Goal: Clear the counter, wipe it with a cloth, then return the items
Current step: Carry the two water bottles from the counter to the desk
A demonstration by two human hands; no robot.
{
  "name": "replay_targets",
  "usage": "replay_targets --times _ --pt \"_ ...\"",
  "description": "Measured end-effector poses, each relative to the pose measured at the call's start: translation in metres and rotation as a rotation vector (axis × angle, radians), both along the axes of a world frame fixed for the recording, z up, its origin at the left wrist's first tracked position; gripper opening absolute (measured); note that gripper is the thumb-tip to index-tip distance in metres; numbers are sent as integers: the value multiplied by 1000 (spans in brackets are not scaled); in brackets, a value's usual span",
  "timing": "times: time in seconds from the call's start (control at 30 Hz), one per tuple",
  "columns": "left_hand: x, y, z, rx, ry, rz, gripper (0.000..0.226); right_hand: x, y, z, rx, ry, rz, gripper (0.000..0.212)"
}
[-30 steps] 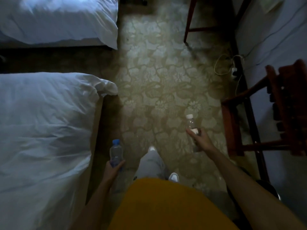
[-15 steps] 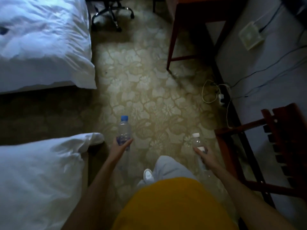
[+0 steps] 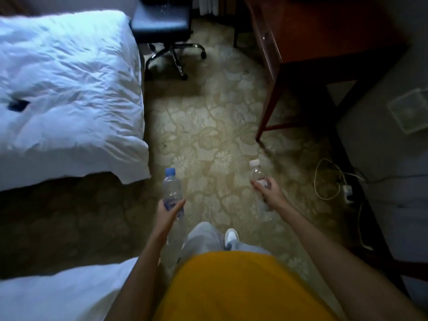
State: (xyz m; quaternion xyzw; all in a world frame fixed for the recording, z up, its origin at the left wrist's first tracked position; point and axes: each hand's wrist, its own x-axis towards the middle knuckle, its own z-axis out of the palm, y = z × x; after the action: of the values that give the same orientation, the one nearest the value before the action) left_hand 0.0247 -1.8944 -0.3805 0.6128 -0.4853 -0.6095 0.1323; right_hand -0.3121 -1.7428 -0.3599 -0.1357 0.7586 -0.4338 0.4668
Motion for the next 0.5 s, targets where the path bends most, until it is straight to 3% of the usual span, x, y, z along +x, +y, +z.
replay_targets --times 0.1,0.33,0.5 --pt "-72 -82 28 -55 66 -55 59 -39 -84 21 -74 5 -34 52" --pt "-222 -261 12 -51 116 -239 64 -128 -221 7 -86 9 -252 58" --pt "-335 -368 40 -49 166 -409 60 -198 -299 40 -127 34 -464 48"
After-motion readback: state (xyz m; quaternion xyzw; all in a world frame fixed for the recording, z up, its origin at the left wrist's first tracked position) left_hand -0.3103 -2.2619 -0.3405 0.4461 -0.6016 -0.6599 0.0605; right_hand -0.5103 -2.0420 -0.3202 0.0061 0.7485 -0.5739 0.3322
